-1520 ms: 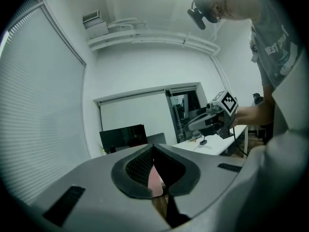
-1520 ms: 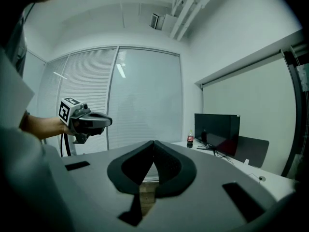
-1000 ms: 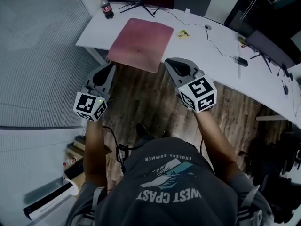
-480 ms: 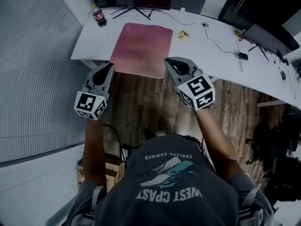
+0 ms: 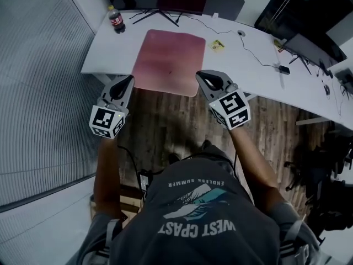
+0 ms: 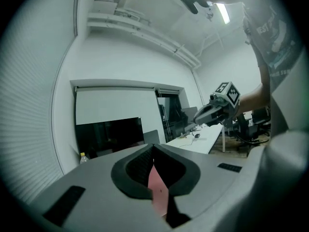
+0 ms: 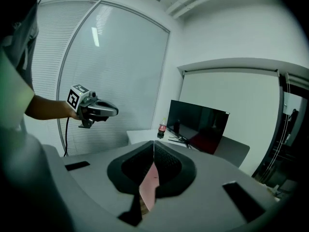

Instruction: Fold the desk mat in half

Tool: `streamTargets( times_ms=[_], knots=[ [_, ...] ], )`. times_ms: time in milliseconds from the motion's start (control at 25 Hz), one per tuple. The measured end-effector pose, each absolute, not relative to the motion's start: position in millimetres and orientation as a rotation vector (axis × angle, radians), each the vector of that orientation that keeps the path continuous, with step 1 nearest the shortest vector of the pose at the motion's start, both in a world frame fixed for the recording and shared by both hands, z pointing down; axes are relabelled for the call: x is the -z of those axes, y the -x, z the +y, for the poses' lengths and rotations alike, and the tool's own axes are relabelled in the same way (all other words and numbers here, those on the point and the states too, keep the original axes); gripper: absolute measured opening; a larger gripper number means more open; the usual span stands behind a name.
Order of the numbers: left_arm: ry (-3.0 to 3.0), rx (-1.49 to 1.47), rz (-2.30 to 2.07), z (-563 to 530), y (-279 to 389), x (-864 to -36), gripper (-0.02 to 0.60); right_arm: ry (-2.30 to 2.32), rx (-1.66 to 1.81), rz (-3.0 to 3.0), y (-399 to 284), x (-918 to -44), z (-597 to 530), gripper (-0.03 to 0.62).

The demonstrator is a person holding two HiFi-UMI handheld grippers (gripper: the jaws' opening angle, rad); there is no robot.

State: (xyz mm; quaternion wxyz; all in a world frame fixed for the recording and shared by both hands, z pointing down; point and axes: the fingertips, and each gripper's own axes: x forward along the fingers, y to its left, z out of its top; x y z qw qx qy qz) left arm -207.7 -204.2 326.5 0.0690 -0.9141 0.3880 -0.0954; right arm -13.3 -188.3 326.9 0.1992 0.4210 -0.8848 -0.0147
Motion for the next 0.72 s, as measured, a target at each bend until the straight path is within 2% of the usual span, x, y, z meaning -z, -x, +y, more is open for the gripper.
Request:
streamTargets(
  times_ms=[280, 560, 720],
  knots=[
    [2.647, 0.540, 1.152, -229.4, 226.6, -383.7, 0.017, -1.083, 0.130, -2.378, 17.0, -375.0, -212.2, 0.026],
    [2.506, 0.946, 1.108, -254.9, 247.0, -479.4, 0.018, -0.905, 0.314, -2.199, 7.6, -473.7, -234.6, 0.031],
    [2.447, 1.141, 1.049, -268.3, 254.4, -540.1, 0.020, -0.746, 0.433, -2.079, -4.6, -532.3, -238.3, 0.077]
  ],
)
